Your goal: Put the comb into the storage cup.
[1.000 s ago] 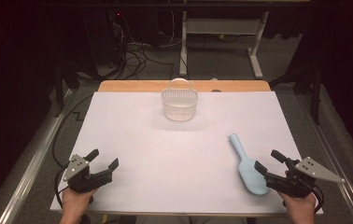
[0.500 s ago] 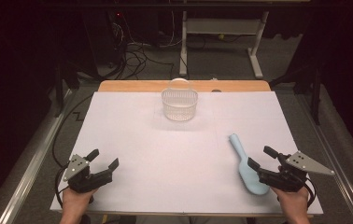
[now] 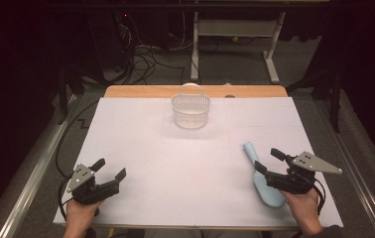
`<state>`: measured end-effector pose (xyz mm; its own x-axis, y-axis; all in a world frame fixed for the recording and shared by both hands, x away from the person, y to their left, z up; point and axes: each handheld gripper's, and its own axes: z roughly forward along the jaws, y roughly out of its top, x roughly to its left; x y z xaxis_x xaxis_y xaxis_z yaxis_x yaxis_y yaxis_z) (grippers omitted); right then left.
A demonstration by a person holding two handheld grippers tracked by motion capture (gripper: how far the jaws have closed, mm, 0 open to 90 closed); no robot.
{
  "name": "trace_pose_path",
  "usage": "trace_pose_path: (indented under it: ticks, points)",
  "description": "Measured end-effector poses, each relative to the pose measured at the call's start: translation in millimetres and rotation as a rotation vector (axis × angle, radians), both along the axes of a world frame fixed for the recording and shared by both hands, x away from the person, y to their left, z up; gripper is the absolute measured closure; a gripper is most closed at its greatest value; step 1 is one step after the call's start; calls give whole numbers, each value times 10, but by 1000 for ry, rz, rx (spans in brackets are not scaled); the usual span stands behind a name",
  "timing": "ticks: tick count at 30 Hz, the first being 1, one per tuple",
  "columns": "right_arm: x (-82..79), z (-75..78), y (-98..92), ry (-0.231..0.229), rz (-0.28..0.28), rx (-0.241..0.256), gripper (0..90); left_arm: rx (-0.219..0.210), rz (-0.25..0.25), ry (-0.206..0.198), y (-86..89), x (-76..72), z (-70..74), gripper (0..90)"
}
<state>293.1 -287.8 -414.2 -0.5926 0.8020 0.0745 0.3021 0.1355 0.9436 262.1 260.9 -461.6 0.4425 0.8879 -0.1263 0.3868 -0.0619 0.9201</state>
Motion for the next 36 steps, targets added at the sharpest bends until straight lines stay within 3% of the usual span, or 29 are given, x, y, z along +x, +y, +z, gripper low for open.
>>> trace_pose_path:
  ticks: [21,30,36]
  points:
    - [274,48,205,37,41,-8,248,1,0,-2,3,-4,4,144]
    - [381,69,267,82,52,-44,255,-1,0,-4,3,-4,6,144]
    - [463,157,315,140,76,-86,292,0,0,-4,5,-6,8,144]
